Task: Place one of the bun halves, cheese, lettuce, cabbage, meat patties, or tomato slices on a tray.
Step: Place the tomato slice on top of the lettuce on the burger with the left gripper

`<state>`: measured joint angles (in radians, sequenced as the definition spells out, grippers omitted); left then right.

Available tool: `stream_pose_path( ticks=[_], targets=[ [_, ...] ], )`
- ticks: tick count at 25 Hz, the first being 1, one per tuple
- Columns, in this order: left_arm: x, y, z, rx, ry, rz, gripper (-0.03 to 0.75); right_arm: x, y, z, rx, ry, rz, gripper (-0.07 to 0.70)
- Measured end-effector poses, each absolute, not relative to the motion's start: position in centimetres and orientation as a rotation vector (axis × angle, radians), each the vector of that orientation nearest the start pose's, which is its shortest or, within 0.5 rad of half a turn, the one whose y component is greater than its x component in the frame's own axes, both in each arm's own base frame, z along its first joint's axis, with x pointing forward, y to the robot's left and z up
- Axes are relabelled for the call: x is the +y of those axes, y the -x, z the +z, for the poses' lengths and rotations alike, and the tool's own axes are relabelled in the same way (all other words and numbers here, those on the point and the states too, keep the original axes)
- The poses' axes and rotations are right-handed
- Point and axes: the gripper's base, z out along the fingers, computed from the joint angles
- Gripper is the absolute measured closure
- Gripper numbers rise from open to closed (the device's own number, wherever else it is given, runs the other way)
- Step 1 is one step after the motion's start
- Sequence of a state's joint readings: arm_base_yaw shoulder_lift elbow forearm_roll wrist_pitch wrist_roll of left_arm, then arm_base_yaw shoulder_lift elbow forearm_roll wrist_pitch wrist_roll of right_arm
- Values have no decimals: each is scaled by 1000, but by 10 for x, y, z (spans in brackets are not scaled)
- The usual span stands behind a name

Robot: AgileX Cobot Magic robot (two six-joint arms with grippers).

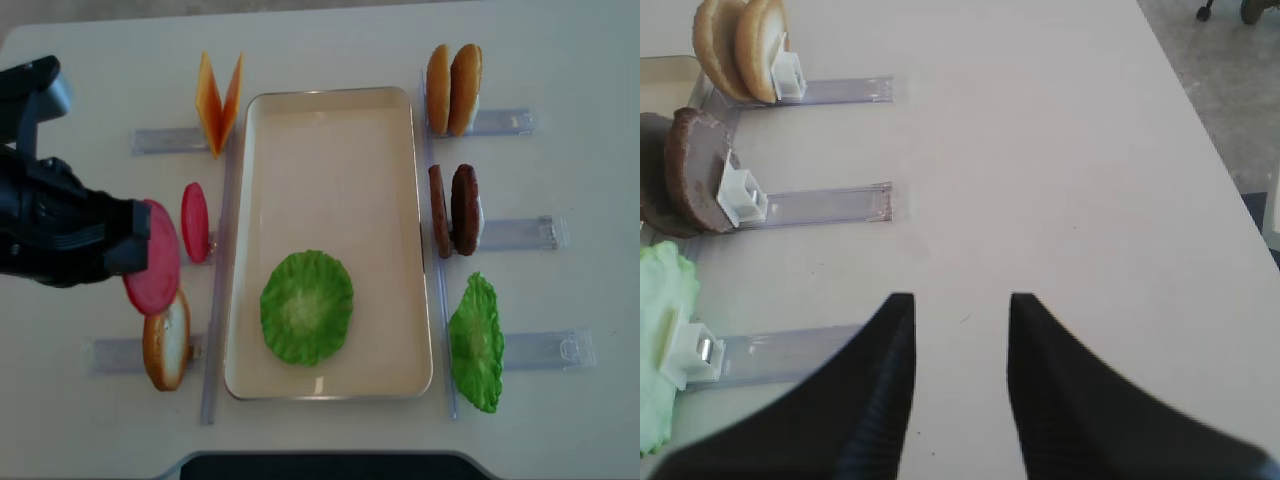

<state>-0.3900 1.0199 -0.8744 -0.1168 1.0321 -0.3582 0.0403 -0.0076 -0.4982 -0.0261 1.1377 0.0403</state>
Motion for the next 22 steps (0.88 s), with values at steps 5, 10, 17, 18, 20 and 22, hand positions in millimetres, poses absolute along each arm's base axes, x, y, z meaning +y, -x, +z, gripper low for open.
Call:
stream_pose_path(
  ticks=[5,10,17,18,20,22],
  targets=[
    [-105,-162,301,2547,-65,-858,659,-3,9,271,2115,-2,16,379],
    [-119,-158,290,2389,-95,-1159,659,-3,9,271,2115,-2,16,379],
    [-121,-157,284,2342,-80,-1209,659,-3,9,271,2115,-2,16,379],
    [-121,-157,284,2339,-79,-1212,659,-3,9,271,2115,-2,16,379],
    [-121,-159,283,2345,-75,-1214,659,-3,9,271,2115,-2,16,379],
    [-123,-163,278,2370,-66,-1211,659,-3,9,271,2115,-2,16,379]
  ],
)
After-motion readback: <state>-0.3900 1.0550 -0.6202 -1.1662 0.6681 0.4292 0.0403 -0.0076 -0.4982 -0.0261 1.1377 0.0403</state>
